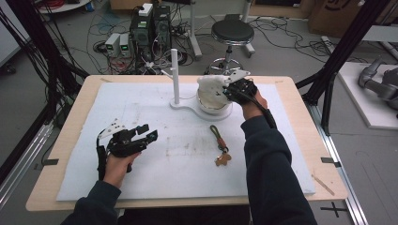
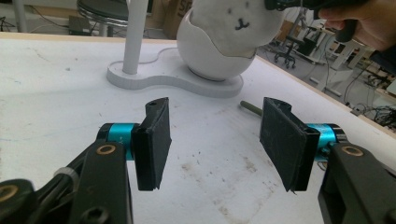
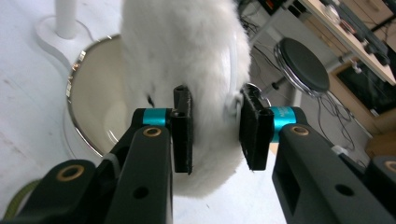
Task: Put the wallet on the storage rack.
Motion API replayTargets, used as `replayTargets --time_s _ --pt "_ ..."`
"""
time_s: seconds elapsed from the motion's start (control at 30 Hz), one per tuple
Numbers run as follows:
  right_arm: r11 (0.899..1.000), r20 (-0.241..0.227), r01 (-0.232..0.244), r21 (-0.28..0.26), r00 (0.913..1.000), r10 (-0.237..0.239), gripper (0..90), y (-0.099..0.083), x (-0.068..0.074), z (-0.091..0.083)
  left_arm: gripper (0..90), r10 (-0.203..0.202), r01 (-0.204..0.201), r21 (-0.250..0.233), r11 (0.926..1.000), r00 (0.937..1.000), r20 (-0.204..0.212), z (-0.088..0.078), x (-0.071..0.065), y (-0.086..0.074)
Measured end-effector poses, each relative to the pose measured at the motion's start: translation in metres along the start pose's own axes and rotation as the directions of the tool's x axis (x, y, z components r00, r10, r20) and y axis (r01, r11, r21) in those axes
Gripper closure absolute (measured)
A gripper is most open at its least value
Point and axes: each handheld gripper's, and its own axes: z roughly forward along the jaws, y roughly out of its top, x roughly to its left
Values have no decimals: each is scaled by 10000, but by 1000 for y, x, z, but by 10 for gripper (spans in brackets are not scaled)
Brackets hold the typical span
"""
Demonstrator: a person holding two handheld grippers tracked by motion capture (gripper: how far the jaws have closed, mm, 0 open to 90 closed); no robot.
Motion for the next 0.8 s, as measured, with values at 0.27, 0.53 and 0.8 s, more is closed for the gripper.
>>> replayTargets --time_s 0.27,0.53,0.8 --pt "9782 -1393 -1887 -872 9746 1756 536 -7 -2 6 431 5 -5 3 10000 10000 34 0 -1 -1" --pt "9387 -1958 -3318 -933 9306 3094 381 -29 -22 -9 430 -4 4 -21 10000 10000 21 -1 -1 -1" --pt "9365 -2682 -3507 -61 9027 3363 337 -36 -12 9 431 5 -5 -28 10000 10000 24 -1 -1 -1"
